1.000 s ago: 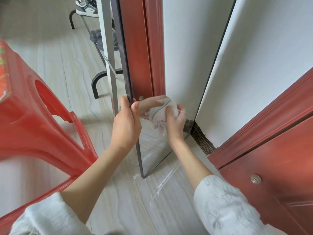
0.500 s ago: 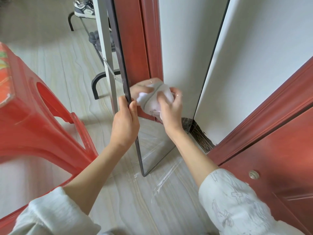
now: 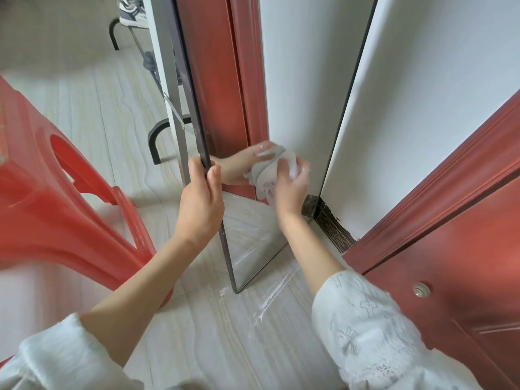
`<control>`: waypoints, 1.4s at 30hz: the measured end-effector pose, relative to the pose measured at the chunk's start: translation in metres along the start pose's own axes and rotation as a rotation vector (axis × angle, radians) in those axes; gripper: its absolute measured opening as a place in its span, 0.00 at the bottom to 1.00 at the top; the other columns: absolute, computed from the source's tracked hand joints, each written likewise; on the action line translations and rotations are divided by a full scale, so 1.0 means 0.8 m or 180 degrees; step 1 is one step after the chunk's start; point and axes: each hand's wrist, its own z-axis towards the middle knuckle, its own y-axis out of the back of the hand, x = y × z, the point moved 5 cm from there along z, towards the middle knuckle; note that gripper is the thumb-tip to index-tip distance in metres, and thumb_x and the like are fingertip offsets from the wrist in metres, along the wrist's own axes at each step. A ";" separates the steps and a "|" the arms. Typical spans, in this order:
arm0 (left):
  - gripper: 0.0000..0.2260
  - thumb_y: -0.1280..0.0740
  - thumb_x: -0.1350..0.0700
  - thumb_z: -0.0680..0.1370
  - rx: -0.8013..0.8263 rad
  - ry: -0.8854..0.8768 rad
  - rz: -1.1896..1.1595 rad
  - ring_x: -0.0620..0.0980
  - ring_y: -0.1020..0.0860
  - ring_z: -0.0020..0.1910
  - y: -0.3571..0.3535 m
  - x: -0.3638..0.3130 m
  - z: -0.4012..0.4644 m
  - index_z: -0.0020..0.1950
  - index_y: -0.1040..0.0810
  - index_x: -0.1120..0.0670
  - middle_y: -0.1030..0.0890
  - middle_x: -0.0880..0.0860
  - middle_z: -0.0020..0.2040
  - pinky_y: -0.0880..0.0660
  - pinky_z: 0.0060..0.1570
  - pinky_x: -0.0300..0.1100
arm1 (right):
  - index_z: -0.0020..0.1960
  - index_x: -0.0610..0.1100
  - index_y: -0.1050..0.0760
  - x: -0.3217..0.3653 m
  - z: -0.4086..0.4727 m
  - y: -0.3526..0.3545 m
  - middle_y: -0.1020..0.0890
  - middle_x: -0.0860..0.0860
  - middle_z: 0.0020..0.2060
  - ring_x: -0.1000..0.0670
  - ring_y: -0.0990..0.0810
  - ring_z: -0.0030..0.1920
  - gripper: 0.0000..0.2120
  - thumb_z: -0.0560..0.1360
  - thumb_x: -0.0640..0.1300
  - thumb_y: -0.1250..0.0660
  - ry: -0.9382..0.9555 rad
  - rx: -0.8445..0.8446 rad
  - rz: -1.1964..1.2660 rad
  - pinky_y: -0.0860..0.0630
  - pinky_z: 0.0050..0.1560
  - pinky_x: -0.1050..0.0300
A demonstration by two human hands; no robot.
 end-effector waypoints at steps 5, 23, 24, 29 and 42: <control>0.07 0.48 0.56 0.81 0.0139 0.0075 -0.0163 0.41 0.34 0.27 -0.013 0.018 -0.005 0.44 0.41 0.51 0.35 0.46 0.31 0.36 0.31 0.38 | 0.59 0.41 0.31 -0.083 -0.002 0.018 0.24 0.46 0.51 0.45 0.24 0.53 0.13 0.76 0.44 0.38 -0.1187 -0.0243 -0.0002 0.29 0.53 0.54; 0.06 0.50 0.55 0.81 -0.0147 0.0296 0.0055 0.41 0.32 0.22 -0.026 0.030 -0.008 0.47 0.42 0.57 0.35 0.42 0.29 0.41 0.25 0.38 | 0.49 0.41 0.33 -0.154 0.066 0.047 0.26 0.45 0.45 0.46 0.25 0.45 0.03 0.76 0.40 0.41 -0.1243 -0.0357 -0.0114 0.28 0.39 0.57; 0.07 0.50 0.55 0.81 -0.0220 0.0300 0.0035 0.41 0.32 0.23 -0.028 0.031 -0.008 0.47 0.42 0.57 0.35 0.42 0.30 0.41 0.26 0.39 | 0.51 0.39 0.33 -0.162 0.066 0.049 0.26 0.45 0.44 0.46 0.25 0.44 0.06 0.76 0.39 0.41 -0.1357 -0.0338 -0.0108 0.28 0.37 0.58; 0.07 0.50 0.55 0.82 -0.0557 0.0240 -0.0060 0.38 0.32 0.24 -0.033 0.032 -0.012 0.47 0.41 0.57 0.35 0.45 0.29 0.39 0.23 0.32 | 0.50 0.42 0.33 -0.096 0.093 0.041 0.25 0.48 0.43 0.47 0.24 0.43 0.06 0.74 0.41 0.41 -0.0753 -0.0420 0.0072 0.27 0.43 0.54; 0.07 0.51 0.53 0.81 -0.0790 0.0264 -0.0083 0.40 0.32 0.24 -0.039 0.036 -0.015 0.47 0.41 0.55 0.34 0.46 0.29 0.38 0.23 0.32 | 0.52 0.43 0.33 -0.127 0.144 0.056 0.27 0.47 0.36 0.50 0.27 0.32 0.07 0.76 0.37 0.46 -0.1352 -0.0065 -0.0157 0.31 0.26 0.61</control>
